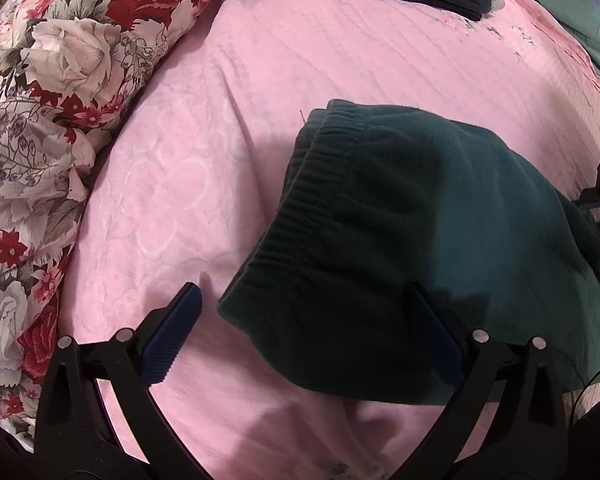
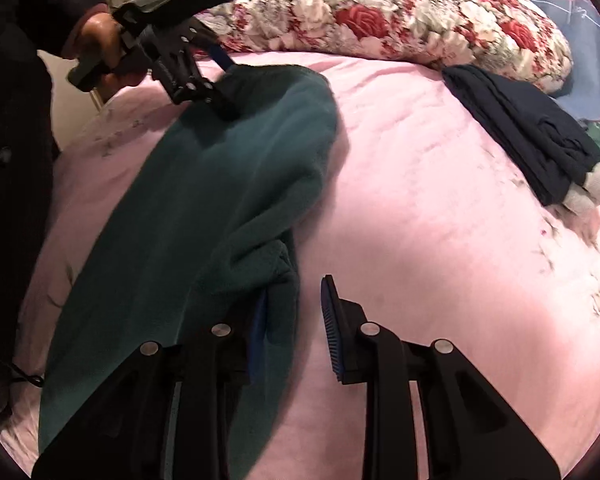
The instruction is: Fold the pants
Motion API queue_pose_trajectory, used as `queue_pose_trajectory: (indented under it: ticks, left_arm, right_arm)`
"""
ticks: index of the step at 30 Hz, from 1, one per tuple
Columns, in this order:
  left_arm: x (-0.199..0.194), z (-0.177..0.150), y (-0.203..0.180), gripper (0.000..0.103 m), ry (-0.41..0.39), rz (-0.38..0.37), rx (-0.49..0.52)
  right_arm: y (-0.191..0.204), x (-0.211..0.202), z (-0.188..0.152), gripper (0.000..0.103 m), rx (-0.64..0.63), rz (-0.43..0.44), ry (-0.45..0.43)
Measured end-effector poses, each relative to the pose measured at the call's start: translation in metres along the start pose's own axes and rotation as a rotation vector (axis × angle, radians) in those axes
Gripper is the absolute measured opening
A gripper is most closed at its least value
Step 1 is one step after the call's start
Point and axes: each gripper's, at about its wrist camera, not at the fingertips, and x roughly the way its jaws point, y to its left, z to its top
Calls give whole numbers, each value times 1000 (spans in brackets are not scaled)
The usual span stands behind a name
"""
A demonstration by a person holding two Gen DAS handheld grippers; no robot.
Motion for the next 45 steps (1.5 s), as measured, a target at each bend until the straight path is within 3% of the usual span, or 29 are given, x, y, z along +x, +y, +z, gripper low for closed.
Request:
queue_pose_trajectory:
  ticks: [2,4,8,11,14,17,21,23,25,26,28,31,33,35,36,37,38,42,45]
  left_arm:
    - [0,0,0,101,0,-5,-5]
    - [1,-1,2,101,-3,-11,-9]
    - [2,-3,5,101,-7,-24,-17]
    - [3,-3,8,101,-11,-28,-12]
    - [3,-5,8,101,-20,-32,-7]
    - [1,-9,7,101,-28,-33,-4]
    - [-6,-12,5,101,-31,-26,1]
    - [-12,-10,1,101,-32,-1,24]
    - [-26,-7,-1,101,-82,38,56]
    - [-34,-5,-1,101,-109,32,58]
    - [-48,1,3,101,-164,1,38]
    - [-54,14,6,101,-224,-91,-19]
    - [-36,25,0,101,-209,-94,-19]
    - [-11,25,-6,101,-153,3,6]
    - [-7,21,-4,101,-157,-11,1]
    - [-7,15,3,101,-170,-35,-25]
    - [-8,9,8,101,-170,-33,-38]
    - [-14,-9,22,101,-167,-32,-56]
    - [-16,-21,30,101,-176,-28,-56]
  right_arm:
    - [-2,-2,1,13,18,11,-13]
    - [-10,-9,0,11,73,-8,-41]
    - [-49,-21,-19,10,377,-35,-74]
    - [-54,-25,-36,10,529,-52,-79]
    - [-58,-34,-50,14,628,-153,-51]
    - [-53,-50,-46,17,609,-223,-26]
    - [-34,-45,-16,17,620,-25,-78]
    - [-32,-35,-8,17,644,4,-60]
    - [-35,-26,-5,20,681,-13,-35]
    - [-36,-23,-5,28,694,-17,-22]
    - [-37,-15,-4,30,711,-52,28]
    - [-34,-26,-5,30,733,-42,4]
    - [-30,-31,-3,30,752,-26,-11]
    - [-28,-24,-6,30,806,-42,12]
    - [-29,-16,-9,28,840,-61,40]
    - [-31,-10,-14,16,875,-89,68]
    - [-36,-13,-23,13,929,-99,45]
    - [-32,-34,-29,14,1007,-181,36]
    - [-24,-49,-11,15,1019,-205,-39]
